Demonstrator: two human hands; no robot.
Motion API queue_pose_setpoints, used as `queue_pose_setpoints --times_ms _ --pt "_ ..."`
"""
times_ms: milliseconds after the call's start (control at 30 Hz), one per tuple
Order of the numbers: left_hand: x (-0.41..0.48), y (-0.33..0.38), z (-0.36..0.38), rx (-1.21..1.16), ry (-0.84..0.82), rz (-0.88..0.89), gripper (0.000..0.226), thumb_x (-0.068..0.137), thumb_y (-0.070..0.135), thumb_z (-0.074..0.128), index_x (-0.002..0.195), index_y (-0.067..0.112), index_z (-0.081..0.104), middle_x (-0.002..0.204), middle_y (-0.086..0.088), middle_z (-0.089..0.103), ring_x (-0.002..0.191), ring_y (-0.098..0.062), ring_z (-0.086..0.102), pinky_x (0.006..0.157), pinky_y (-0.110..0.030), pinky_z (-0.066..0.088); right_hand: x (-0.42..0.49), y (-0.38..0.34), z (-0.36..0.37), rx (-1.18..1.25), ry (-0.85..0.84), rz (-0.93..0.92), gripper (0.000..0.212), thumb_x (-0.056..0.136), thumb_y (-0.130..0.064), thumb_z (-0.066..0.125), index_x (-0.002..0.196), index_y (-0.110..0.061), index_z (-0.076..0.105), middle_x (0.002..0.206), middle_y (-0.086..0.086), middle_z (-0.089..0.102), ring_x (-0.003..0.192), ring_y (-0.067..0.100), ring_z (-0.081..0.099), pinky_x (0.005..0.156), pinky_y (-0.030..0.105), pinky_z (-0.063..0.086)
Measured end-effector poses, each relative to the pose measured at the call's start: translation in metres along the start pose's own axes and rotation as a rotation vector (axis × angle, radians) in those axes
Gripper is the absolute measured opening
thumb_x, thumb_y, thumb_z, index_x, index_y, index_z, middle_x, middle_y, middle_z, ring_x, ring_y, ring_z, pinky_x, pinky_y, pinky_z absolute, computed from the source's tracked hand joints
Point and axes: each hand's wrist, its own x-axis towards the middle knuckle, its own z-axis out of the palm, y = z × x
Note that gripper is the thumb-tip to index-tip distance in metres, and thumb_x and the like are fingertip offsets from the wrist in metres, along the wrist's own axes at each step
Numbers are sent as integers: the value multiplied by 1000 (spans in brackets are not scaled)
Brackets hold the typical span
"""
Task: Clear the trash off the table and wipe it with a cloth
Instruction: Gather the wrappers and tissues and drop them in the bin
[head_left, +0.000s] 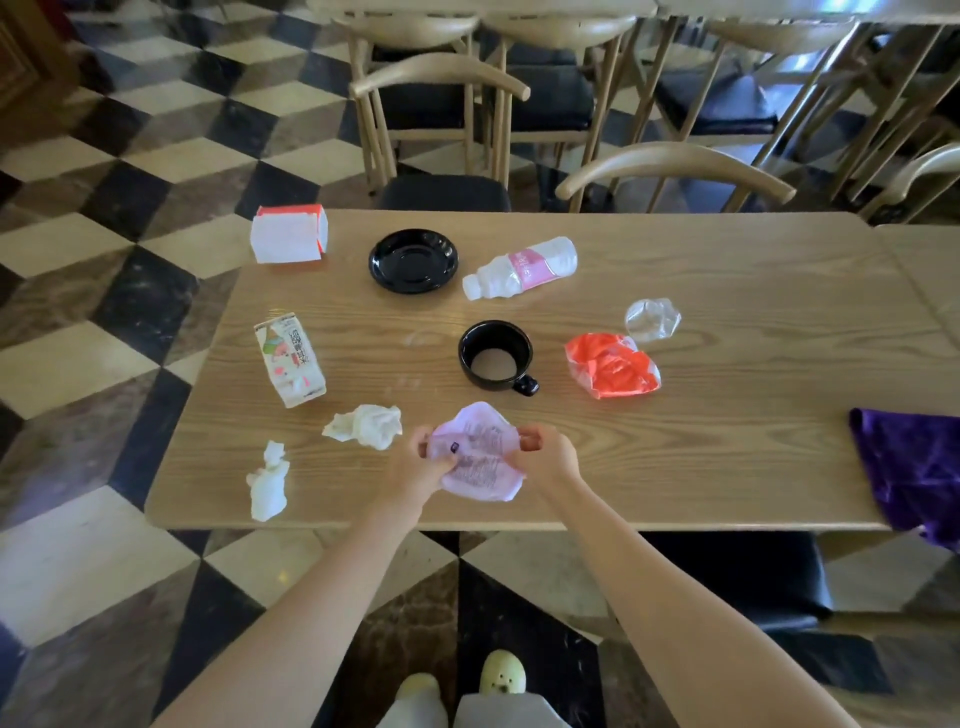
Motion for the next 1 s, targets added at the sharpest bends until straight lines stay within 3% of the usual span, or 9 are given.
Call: queue_pose_setpoints --times_ms 67,133,267,433,567,633,733,867,1000 --pt "-4 7 5 -62 -15 17 27 84 2 64 106 16 56 97 -3 62 81 -13 61 65 -28 54 -1 -3 -10 15 45 -57 29 82 -10 63 111 -9 61 102 0 65 89 13 58 73 21 44" --pt "-9 17 9 -88 -15 54 28 85 5 63 110 15 55 94 0 62 78 -11 60 65 -24 52 0 -6 -21 45 62 -97 24 81 -7 64 104 -9 64 97 0 65 88 13 58 69 19 44" --pt "-14 35 16 -103 7 122 20 84 4 63 89 23 59 87 -1 63 77 -15 60 73 -31 51 1 -15 -47 67 -11 -177 25 81 -8 67 106 -8 65 100 5 70 84 19 66 78 33 56" --pt "-9 58 14 -103 62 161 19 79 6 70 91 19 64 95 -12 67 89 -29 63 85 -47 52 19 -33 -91 17 18 -278 33 87 -20 64 117 -8 60 98 3 63 71 18 59 68 34 54" --pt "2 78 10 -138 75 177 18 79 4 69 92 16 65 88 -5 68 87 -26 64 87 -47 51 49 -37 -125 -225 169 -282 29 85 -26 63 112 -19 62 98 0 63 91 19 58 82 34 47" --pt "11 87 11 -144 70 188 18 80 3 68 82 21 64 81 -2 66 83 -25 62 86 -47 50 68 -31 -133 -415 159 -238 42 82 -37 62 123 -29 54 119 1 61 109 28 55 89 38 44" --pt "27 103 16 -140 28 194 19 81 1 66 79 20 61 79 -2 65 82 -24 61 83 -43 49 89 -21 -133 -651 96 -115 61 83 -47 61 138 -36 37 146 0 37 124 34 38 99 43 39" --pt "55 126 27 -114 -5 206 19 81 2 65 83 20 61 83 -4 64 82 -23 60 84 -44 50 107 -15 -126 -744 103 -29 73 84 -43 62 145 -36 22 157 -2 12 131 34 29 104 43 32" --pt "82 144 34 -95 -37 210 26 81 0 64 81 26 60 84 -4 65 84 -22 60 87 -44 50 122 -9 -115 -808 74 -25 73 84 -37 62 145 -29 22 157 -1 12 136 33 22 106 44 31"
